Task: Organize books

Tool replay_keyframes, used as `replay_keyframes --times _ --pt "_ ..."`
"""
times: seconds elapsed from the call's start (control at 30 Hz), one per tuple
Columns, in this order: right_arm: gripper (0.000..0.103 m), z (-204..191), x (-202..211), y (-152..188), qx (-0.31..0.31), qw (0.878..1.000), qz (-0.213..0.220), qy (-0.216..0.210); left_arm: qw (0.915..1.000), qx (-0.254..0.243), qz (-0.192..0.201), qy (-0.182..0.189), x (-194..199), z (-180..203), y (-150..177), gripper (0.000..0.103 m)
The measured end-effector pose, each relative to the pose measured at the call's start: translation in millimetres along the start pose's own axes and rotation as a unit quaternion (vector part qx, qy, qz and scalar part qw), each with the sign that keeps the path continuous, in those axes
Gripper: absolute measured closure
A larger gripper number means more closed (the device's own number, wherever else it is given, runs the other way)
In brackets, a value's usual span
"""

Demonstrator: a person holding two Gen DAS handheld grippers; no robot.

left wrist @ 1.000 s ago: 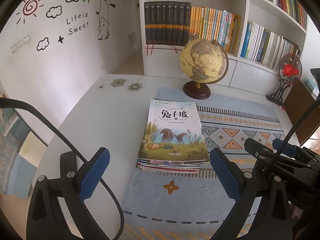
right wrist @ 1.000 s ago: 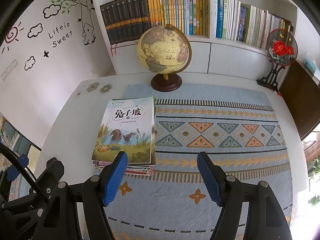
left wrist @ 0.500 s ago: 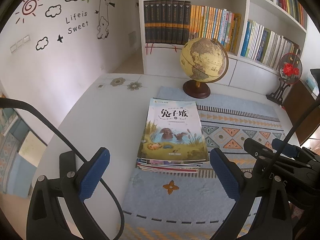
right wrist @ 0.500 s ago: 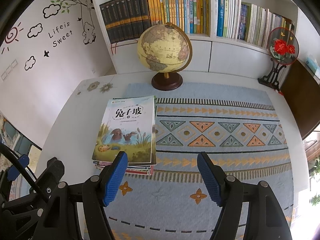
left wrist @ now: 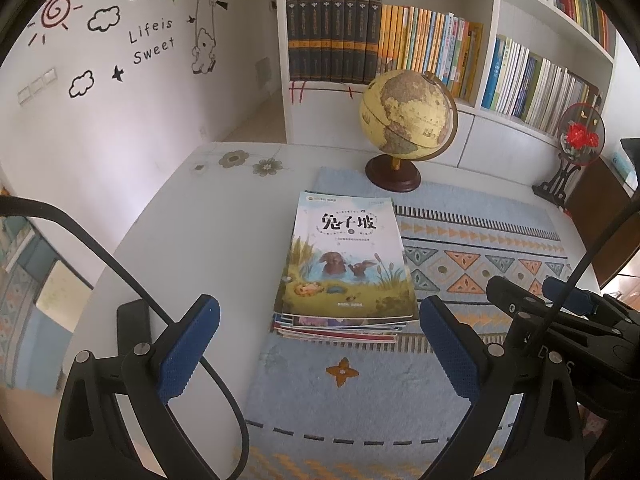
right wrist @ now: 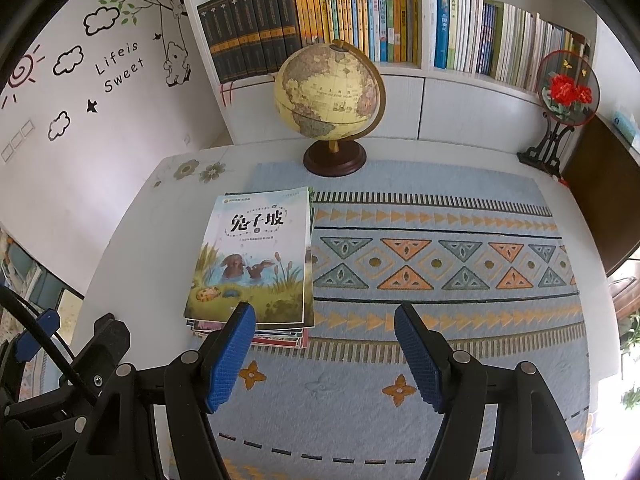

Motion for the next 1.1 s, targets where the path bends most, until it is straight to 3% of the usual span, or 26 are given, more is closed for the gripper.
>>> replay_keyframes --times 0.2,0.5,1.1 --pt "0.033 0 -3 1 -0.001 1.0 -0.003 -0.002 0.9999 0.004 -0.005 0.013 0 1 1 0.003" --pt "0.033 -1 -6 1 -0.001 1.0 -0.005 0.0 1.0 -0.002 -0.003 0.003 -3 2 0 0.003" --pt "0.033 -6 -23 3 0.024 0.999 -0.023 -0.01 0.9985 0.004 -0.027 -0.047 -27 -18 11 0.003"
Point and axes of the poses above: each gripper's, at about its wrist camera, not at the fingertips, and x roughly against the way its jaws point, z to its right, y to its underside, the point moved 9 cm from there along -x, roughly the way its jaws point, and after that the axes turned 14 degrees about x, right-handed, at the moved point
